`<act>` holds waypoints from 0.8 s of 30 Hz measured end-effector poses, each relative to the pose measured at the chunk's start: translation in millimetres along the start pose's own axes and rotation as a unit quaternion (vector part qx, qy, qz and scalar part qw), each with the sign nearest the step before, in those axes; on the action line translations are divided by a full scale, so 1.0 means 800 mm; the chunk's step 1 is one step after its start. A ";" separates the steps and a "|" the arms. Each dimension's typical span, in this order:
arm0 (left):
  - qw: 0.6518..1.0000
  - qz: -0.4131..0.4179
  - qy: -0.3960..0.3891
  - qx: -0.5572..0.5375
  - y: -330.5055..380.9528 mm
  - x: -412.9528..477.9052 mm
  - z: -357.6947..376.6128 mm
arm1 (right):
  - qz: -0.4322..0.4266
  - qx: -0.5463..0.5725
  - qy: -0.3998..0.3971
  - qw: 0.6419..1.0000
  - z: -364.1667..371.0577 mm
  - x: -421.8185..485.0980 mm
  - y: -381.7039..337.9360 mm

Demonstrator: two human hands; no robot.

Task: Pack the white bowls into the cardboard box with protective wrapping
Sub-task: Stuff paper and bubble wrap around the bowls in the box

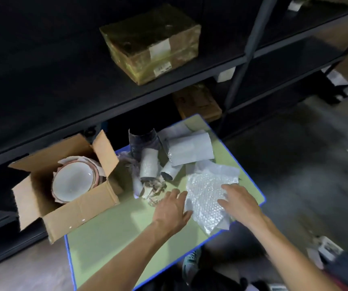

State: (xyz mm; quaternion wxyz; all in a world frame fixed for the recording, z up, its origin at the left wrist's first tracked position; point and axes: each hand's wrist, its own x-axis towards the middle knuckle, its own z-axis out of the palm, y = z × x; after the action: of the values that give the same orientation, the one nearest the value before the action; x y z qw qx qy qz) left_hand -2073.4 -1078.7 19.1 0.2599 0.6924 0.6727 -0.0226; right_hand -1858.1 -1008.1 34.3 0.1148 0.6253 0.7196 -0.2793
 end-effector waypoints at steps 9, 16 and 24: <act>0.998 -0.063 -0.032 -0.007 0.025 0.029 0.036 | 0.010 -0.009 -0.032 0.999 0.007 0.028 0.036; 0.995 -0.090 0.003 -0.052 0.029 0.031 0.036 | -0.001 0.059 -0.006 0.998 0.008 0.039 0.027; 0.982 -0.111 0.088 -0.126 0.009 0.011 0.011 | -0.067 0.176 -0.039 0.981 -0.021 0.033 0.013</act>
State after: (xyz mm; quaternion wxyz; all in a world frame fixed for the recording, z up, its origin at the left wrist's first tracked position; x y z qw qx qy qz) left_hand -2062.8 -1073.9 10.4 0.2806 0.5745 0.7631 0.0943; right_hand -1850.3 -976.4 31.8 0.0121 0.5750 0.6943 -0.4326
